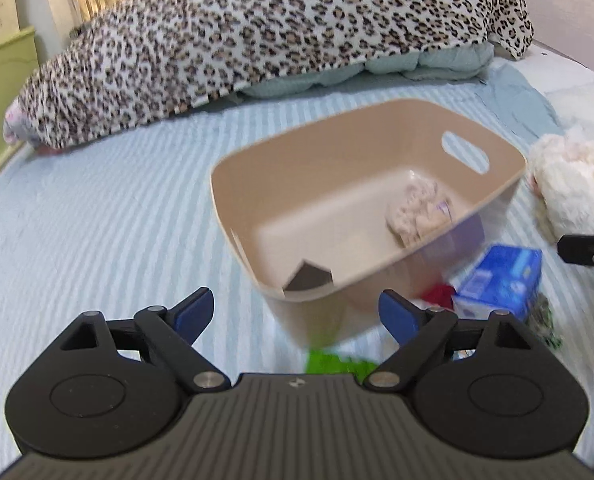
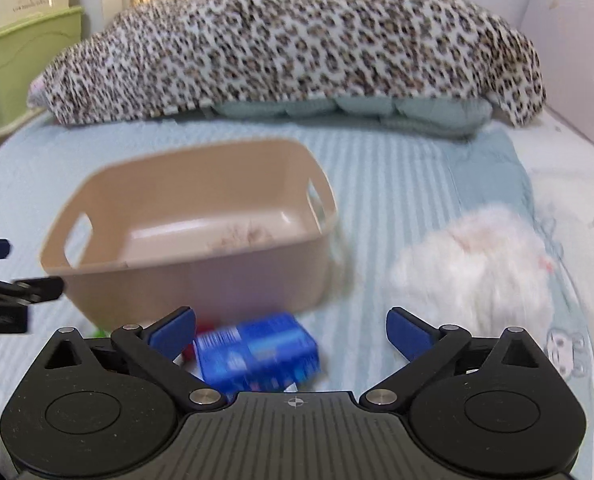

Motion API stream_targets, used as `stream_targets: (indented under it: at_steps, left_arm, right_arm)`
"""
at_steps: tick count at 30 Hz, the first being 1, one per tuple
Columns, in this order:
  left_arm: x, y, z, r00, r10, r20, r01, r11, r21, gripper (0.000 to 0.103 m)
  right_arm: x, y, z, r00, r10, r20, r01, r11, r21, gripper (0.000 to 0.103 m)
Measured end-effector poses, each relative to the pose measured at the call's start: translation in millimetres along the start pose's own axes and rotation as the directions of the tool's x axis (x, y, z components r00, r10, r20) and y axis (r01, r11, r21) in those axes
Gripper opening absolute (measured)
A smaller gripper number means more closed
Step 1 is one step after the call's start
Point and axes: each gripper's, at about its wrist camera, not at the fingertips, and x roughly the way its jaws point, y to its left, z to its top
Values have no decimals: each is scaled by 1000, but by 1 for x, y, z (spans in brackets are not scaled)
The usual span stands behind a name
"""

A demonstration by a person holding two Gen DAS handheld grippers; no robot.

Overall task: Organize objects
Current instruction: 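Grasp the herb bag with the right tool while the left tool grasps the green packet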

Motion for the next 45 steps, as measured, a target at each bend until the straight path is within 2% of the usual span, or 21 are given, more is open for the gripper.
stream_targets:
  at_steps: [7,15,19,24,27,30,32,34,36,37,41,45]
  left_arm:
    - [17,-3,-32,996,-19,-92,21,1000,18,90]
    - [52,-9,-51,984,-17,-175,26,998,50,90]
    - [67,-10,-55,982,-22,-186,33,998,58,90]
    - [81,-8,-52,982,-42,-185,49,998,31,90]
    - [89,-8,-51,981,-50,-188,56,998,26,88]
    - [96,-9,-51,980,-66,-186,72,997,26,78]
    - [98,-9,-50,979,-91,-185,94,996,7,72]
    - [98,-8,-50,977,-119,-179,120,993,-4,59]
    - [96,-9,-51,975,-133,-176,135,991,-1,55]
    - [96,-10,-51,975,-136,-175,139,990,5,50]
    - [88,-11,-54,974,-152,-170,160,987,33,46]
    - [81,-2,-59,974,-149,-173,155,988,25,41]
  right_arm:
    - [18,-10,-36,995,21,-98,-14,997,73,103]
    - [42,-12,-55,982,22,-187,-11,998,58,103]
    - [59,-13,-63,971,7,-239,2,999,37,103]
    - [77,-11,-67,965,-12,-261,15,1000,8,102]
    - [85,-8,-68,966,-14,-259,10,1000,-15,95]
    - [91,-3,-70,965,-33,-260,21,999,-47,93]
    - [91,1,-71,969,-37,-246,21,998,-67,87]
    - [89,3,-72,972,-30,-233,13,997,-76,72]
    - [86,5,-72,974,-21,-228,2,997,-82,59]
    - [84,6,-73,974,-19,-225,0,996,-84,52]
    - [78,10,-76,978,-31,-208,14,996,-83,48]
    - [68,11,-78,974,-23,-227,7,997,-74,47]
